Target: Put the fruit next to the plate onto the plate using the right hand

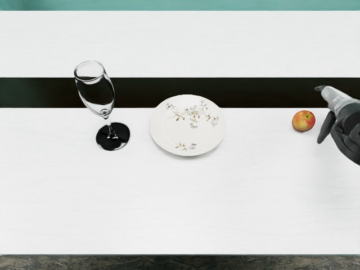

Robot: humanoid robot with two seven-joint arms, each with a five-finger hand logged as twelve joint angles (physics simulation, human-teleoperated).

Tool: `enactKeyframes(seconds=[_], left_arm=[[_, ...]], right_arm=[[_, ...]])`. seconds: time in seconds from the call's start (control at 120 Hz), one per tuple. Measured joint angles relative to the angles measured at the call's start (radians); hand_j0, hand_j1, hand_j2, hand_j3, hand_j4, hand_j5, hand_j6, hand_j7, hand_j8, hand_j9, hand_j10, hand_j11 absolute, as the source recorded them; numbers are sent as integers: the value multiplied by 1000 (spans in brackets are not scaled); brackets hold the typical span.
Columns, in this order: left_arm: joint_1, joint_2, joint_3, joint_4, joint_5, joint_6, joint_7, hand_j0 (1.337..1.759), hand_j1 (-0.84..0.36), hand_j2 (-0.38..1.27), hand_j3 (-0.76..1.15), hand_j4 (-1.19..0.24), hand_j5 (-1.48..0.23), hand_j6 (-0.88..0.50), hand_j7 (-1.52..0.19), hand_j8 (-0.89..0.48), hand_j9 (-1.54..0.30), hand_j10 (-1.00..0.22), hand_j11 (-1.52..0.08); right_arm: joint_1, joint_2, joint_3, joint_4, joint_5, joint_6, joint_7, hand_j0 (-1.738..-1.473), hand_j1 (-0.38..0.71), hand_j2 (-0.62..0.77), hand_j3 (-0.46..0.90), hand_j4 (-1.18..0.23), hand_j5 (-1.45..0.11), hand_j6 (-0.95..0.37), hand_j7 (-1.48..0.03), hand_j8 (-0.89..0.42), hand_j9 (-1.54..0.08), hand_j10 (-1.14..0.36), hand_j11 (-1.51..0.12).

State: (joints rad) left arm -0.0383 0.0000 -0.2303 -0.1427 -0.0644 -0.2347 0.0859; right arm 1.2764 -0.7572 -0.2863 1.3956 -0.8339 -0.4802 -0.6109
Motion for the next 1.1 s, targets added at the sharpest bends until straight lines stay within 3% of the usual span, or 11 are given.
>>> enactKeyframes(seconds=[0.55,1.1], left_arm=[[2,0,0,0,0,0,0,1658,349,0,0,0,0,0,0,0,0,0,0],[2,0,1,0,0,0,0,1658,349,0,0,0,0,0,0,0,0,0,0]], right_arm=[[-59,82,-7,-33,-44,-119,0,-1658,-113,-37,0,-202,-259,-204,-259,-203,-259,-202,-259],[-79,117,-16,-82,-52,-131,0,-1658,-44,-48,0,-258,-333,-260,-332,-259,-333,-258,-333]])
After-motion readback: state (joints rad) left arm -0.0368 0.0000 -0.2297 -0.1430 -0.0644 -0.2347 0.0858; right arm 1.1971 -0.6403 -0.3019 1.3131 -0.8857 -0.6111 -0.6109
